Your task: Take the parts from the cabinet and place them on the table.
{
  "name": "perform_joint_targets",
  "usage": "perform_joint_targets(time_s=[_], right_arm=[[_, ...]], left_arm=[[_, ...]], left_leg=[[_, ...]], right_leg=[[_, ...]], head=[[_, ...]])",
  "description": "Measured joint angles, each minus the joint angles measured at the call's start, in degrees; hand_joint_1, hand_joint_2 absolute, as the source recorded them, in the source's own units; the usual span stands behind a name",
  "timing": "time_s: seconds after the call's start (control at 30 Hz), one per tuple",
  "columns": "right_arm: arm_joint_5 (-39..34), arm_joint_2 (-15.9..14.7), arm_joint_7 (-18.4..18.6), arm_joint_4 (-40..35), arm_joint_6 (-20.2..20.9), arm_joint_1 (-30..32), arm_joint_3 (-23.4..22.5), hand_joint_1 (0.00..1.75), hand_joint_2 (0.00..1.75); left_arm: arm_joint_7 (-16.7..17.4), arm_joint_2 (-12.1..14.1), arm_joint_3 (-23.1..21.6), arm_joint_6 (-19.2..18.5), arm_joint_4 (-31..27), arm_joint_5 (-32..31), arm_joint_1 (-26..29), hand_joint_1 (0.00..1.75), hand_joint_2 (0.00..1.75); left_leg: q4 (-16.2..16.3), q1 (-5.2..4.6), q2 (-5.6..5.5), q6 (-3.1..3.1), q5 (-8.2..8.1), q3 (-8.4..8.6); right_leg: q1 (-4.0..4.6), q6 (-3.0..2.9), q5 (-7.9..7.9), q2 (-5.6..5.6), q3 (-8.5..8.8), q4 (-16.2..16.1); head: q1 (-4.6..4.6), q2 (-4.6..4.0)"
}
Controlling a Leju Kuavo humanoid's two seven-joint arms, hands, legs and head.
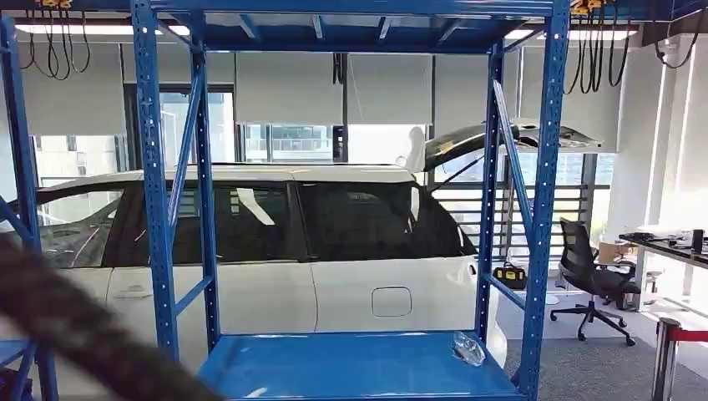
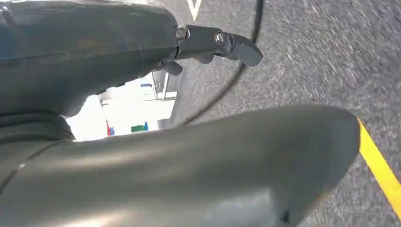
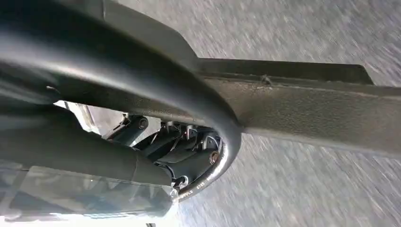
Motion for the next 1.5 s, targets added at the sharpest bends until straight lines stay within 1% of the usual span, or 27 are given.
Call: perform_joint_targets(time_s=[0.1, 0.13, 0.17, 0.2, 0.23, 0.3, 0.37, 0.4, 0.47, 0.53, 0.57, 0.6, 0.73, 0.77, 0.83, 0.9, 0.97, 1.03, 1.07, 1.1, 1.2, 1.23, 1.27, 1.37, 1.4, 1.43, 1.5], right_arm=[[-2.04, 0.31, 0.28, 0.41, -0.33, 1.23, -1.58, 1.75, 1.75], [-3.06, 0.53, 0.22, 0.46, -0.59, 1.58, -2.41, 1.75, 1.75], [-4.2, 0.76, -0.37, 0.5, -1.03, 2.04, -3.48, 1.75, 1.75], [-5.18, 0.76, -1.1, 0.55, -1.4, 2.62, -4.53, 1.75, 1.75], [-6.12, 0.87, -1.86, 0.57, -1.57, 3.28, -5.54, 1.75, 1.75], [-7.82, 0.94, -3.01, 0.87, -1.86, 4.09, -7.6, 1.75, 1.75], [-9.07, 0.96, -3.72, 1.0, -1.99, 5.02, -9.38, 1.75, 1.75], [-9.57, 1.01, -4.0, 1.07, -2.01, 5.48, -10.34, 1.75, 1.75], [-10.51, 1.07, -4.52, 1.22, -2.19, 6.12, -12.04, 1.75, 1.75], [-11.48, 1.22, -4.94, 1.27, -2.23, 6.22, -13.8, 1.75, 1.75], [-11.8, 1.84, -5.03, 1.27, -2.3, 6.08, -14.67, 1.75, 1.75], [-11.93, 1.62, -5.14, 1.29, -2.6, 6.22, -15.39, 1.75, 1.75], [-12.2, 1.55, -5.18, 1.4, -2.56, 7.2, -16.94, 1.75, 1.75], [-12.41, 1.86, -5.22, 1.44, -2.56, 7.35, -17.18, 1.75, 1.75], [-12.57, 1.84, -5.44, 1.46, -2.58, 7.41, -17.97, 1.75, 1.75], [-12.7, 1.88, -5.53, 1.49, -2.56, 7.55, -18.52, 1.75, 1.75], [-12.72, 1.94, -5.57, 1.51, -2.49, 7.84, -18.8, 1.75, 1.75], [-12.57, 2.12, -5.57, 1.51, -2.49, 7.87, -18.82, 1.75, 1.75], [-12.57, 2.3, -5.62, 1.51, -2.49, 7.84, -18.84, 1.75, 1.75], [-12.52, 2.68, -5.62, 1.51, -2.34, 7.62, -18.91, 1.75, 1.75], [-12.39, 2.62, -5.6, 1.51, -2.23, 7.73, -19.32, 1.75, 1.75], [-12.33, 2.67, -5.57, 1.51, -2.14, 7.8, -19.37, 1.75, 1.75], [-12.3, 2.82, -5.57, 1.51, -2.14, 7.76, -19.37, 1.75, 1.75], [-12.06, 2.84, -5.6, 1.51, -2.14, 7.49, -19.58, 1.75, 1.75], [-12.06, 2.86, -5.6, 1.51, -2.14, 7.51, -19.61, 1.75, 1.75], [-12.06, 2.93, -5.6, 1.51, -2.12, 7.55, -19.61, 1.75, 1.75], [-11.98, 2.91, -5.62, 1.51, -2.1, 7.53, -19.61, 1.75, 1.75]], left_arm=[[-0.02, 0.0, 0.0, -0.07, 0.02, 0.0, 0.06, 0.0, 0.0], [-0.09, 0.17, 0.0, -0.04, -0.02, 0.02, 0.06, 0.0, 0.0], [-0.15, 0.35, 0.0, 0.04, -0.02, 0.11, 0.11, 0.0, 0.0], [-0.2, 0.35, 0.0, 0.02, -0.02, 0.26, 0.15, 0.0, 0.0], [-0.39, 0.33, 0.0, 0.04, 0.0, 0.37, 0.27, 0.0, 0.0], [-0.81, 0.35, 0.02, 0.04, 0.0, 0.55, 0.4, 0.0, 0.0], [-0.9, 0.33, 0.02, 0.04, 0.0, 0.61, 0.49, 0.0, 0.0], [-0.96, 0.33, 0.02, 0.02, 0.0, 0.68, 0.55, 0.0, 0.0], [-1.01, 0.33, 0.02, 0.02, 0.0, 0.88, 0.66, 0.0, 0.0], [-1.29, 0.33, 0.04, 0.11, 0.0, 0.99, 0.65, 0.0, 0.0], [-1.38, 0.55, 0.04, 0.13, -0.09, 1.12, 0.71, 0.0, 0.0], [-1.46, 0.52, 0.04, 0.13, -0.04, 1.12, 0.72, 0.0, 0.0], [-1.75, 0.28, 0.07, 0.11, 0.04, 1.16, 0.86, 0.0, 0.0], [-1.73, 0.35, 0.09, 0.11, 0.04, 1.29, 0.86, 0.0, 0.0], [-1.62, 0.35, 0.13, 0.11, 0.04, 1.31, 0.89, 0.0, 0.0], [-1.35, 0.42, 0.2, 0.11, 0.04, 1.47, 0.99, 0.0, 0.0], [-1.2, 0.42, 0.24, 0.11, 0.04, 1.49, 1.08, 0.0, 0.0], [-1.2, 0.44, 0.24, 0.11, 0.04, 1.53, 1.06, 0.0, 0.0], [-1.2, 0.58, 0.26, 0.13, 0.02, 1.58, 1.03, 0.0, 0.0], [-1.2, 0.66, 0.24, 0.11, 0.04, 1.64, 1.03, 0.0, 0.0], [-1.05, 0.63, 0.28, 0.11, 0.04, 1.68, 1.05, 0.0, 0.0], [-1.01, 0.61, 0.31, 0.11, 0.04, 1.68, 1.01, 0.0, 0.0], [-1.01, 0.63, 0.31, 0.11, 0.02, 1.68, 0.99, 0.0, 0.0], [-1.01, 0.66, 0.33, 0.17, 0.02, 1.68, 0.98, 0.0, 0.0], [-1.01, 0.66, 0.33, 0.17, 0.02, 1.68, 0.98, 0.0, 0.0], [-1.01, 0.66, 0.33, 0.17, 0.02, 1.68, 0.99, 0.0, 0.0], [-1.05, 0.66, 0.33, 0.11, 0.02, 1.71, 0.98, 0.0, 0.0]], left_leg=[[0.29, -0.05, -0.01, 0.08, -0.05, -0.1], [1.08, -0.36, -0.01, 0.65, -0.44, -0.42], [0.76, -0.35, 0.05, 1.51, -0.33, -0.28], [-0.44, -0.35, 0.17, 2.04, 0.2, 0.39], [-1.91, 0.56, 0.55, 2.27, 1.02, 1.34], [-2.73, 0.45, 0.63, 2.55, 1.48, 1.64], [-2.6, 0.37, 0.93, 2.48, 1.47, 1.43], [-2.45, 0.44, 1.0, 2.31, 1.52, 1.26], [-1.73, 1.03, 1.05, 1.4, 1.3, 0.82], [0.46, 1.77, 1.09, -0.14, 0.49, -0.22], [1.61, 1.22, 1.14, -1.11, -0.11, -0.78], [2.1, 1.45, 1.23, -1.51, -0.4, -0.79], [1.76, 2.35, 1.21, -1.98, -0.4, -0.39], [3.97, 2.2, 1.16, -1.55, -2.51, -1.14], [13.42, 1.03, 1.03, -0.89, -8.02, -4.69], [21.11, -0.06, 0.89, -0.09, -10.92, -7.55], [18.87, -1.22, 0.68, 1.58, -8.94, -6.09], [8.58, -2.73, -0.38, 4.27, -4.07, -1.04], [5.82, -3.32, -1.41, 5.72, -4.21, 0.45], [5.11, -3.05, -1.3, 5.67, -4.02, 0.51], [4.7, -3.6, -1.05, 5.56, -4.0, 0.5], [3.6, -2.76, -0.72, 5.26, -3.49, 0.89], [3.18, -2.79, -0.61, 5.2, -3.31, 1.1], [3.16, -2.84, 0.04, 5.29, -3.26, 0.98], [3.21, -2.81, 0.31, 5.29, -3.26, 0.95], [3.25, -2.78, 0.5, 5.27, -3.29, 0.95], [3.47, -2.66, 0.96, 5.09, -3.42, 0.96]], right_leg=[[-0.05, 0.5, 0.02, 0.01, 0.0, -0.04], [-1.01, 1.26, 0.39, -0.07, 0.26, -0.67], [-1.24, 1.82, 0.51, -0.06, 0.3, -0.8], [-0.56, 2.17, 0.72, -0.01, 0.7, -1.56], [-0.63, 1.9, 0.02, -0.2, 0.5, -0.76], [-0.4, 1.45, -4.78, -0.12, -2.51, 6.05], [-0.42, 1.56, -9.05, -0.09, -6.44, 15.17], [-0.47, 1.74, -9.57, -0.09, -7.25, 17.24], [-0.96, 2.33, -6.85, -0.13, -4.41, 12.96], [-1.93, 3.27, -3.44, -0.79, 1.34, 3.52], [-1.6, 3.16, -4.55, -0.72, 1.19, 3.45], [-1.61, 1.53, -4.41, -0.27, 0.73, 3.87], [-1.08, -0.81, -4.48, -0.01, 0.27, 4.9], [-0.75, -0.97, -4.41, -0.02, 0.24, 4.89], [-0.16, -1.64, -4.33, 0.03, 0.08, 4.9], [0.8, -2.04, -4.37, 0.14, 0.04, 4.93], [1.65, -2.23, -4.47, 0.45, 0.2, 4.93], [2.25, -2.44, -4.61, 0.82, 0.59, 4.92], [2.05, -2.49, -4.66, 0.96, 0.56, 4.86], [2.62, -2.39, -4.65, 1.13, 0.35, 5.06], [2.07, -1.86, -4.39, 1.21, 0.24, 4.66], [2.26, -1.64, -4.85, 1.1, 0.23, 4.96], [2.2, -1.44, -5.65, 0.74, -0.14, 5.76], [1.89, -1.1, -11.51, 0.65, -5.53, 17.06], [1.83, -0.95, -12.2, 0.62, -7.04, 20.08], [1.67, -0.76, -11.52, 0.57, -7.26, 20.46], [1.37, -0.49, -7.34, 0.2, -4.42, 14.48]], head=[[0.0, 0.0], [0.02, 0.0], [0.18, 0.0], [0.15, 0.0], [0.15, 0.0], [0.17, 0.0], [0.15, 0.0], [0.17, 0.0], [0.09, 0.0], [0.09, 0.0], [0.11, 0.0], [0.09, 0.0], [0.31, 0.0], [0.3, 0.0], [0.41, 0.0], [0.46, 0.0], [0.46, 0.0], [0.44, 0.0], [0.39, 0.0], [0.28, -0.07], [0.33, -0.02], [0.39, -0.02], [0.33, 0.02], [0.28, -0.02], [0.22, -0.02], [0.22, 0.0], [0.17, 0.0]])
